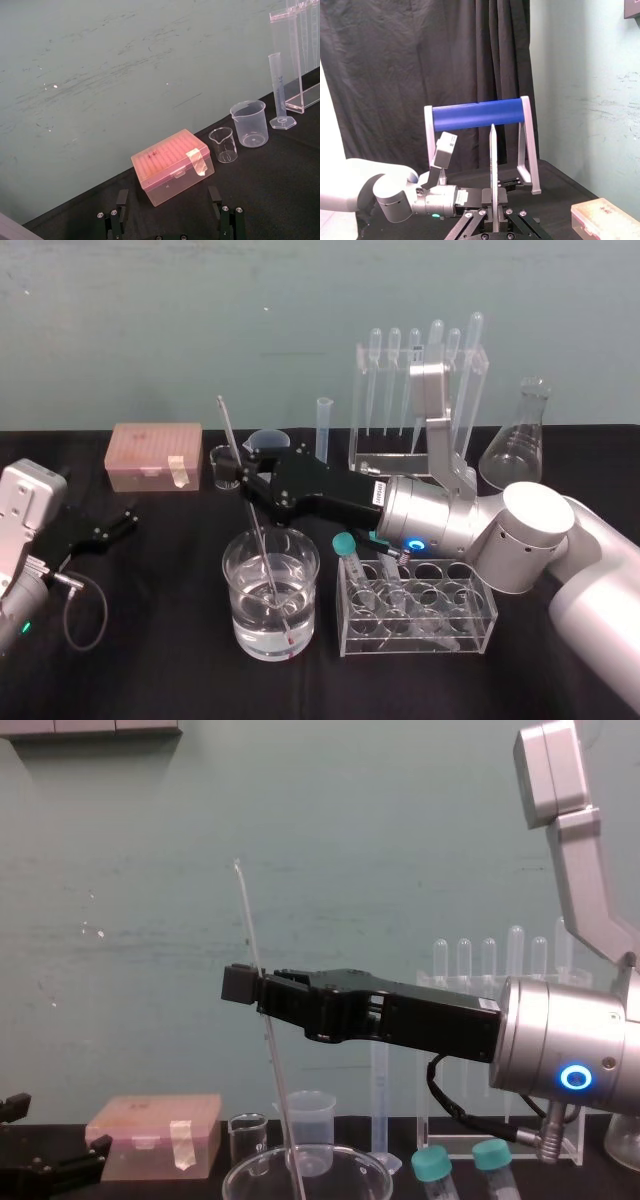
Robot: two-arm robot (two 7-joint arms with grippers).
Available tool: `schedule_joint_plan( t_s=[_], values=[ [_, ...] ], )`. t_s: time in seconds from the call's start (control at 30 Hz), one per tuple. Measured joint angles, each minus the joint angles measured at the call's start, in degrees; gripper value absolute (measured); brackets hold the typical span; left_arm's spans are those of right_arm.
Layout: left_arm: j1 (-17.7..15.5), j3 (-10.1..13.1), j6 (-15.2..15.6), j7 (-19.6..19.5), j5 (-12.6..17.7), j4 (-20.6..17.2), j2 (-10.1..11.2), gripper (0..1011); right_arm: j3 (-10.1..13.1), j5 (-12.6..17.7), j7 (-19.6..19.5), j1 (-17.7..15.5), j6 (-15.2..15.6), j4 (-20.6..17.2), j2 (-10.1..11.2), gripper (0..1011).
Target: Hold the thermometer with one hand and immerse one end into the beaker, then reinsert it into the test tube rack.
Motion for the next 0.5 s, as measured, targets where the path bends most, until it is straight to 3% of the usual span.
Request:
schedule_joint_plan(
  t_s=[0.5],
  values=[
    [0.0, 0.0, 0.0, 0.0, 0.0, 0.0, 0.0, 1008, 0.5, 0.4, -0.1, -0.8, 0.3, -1.1, 0.5, 56]
  ],
)
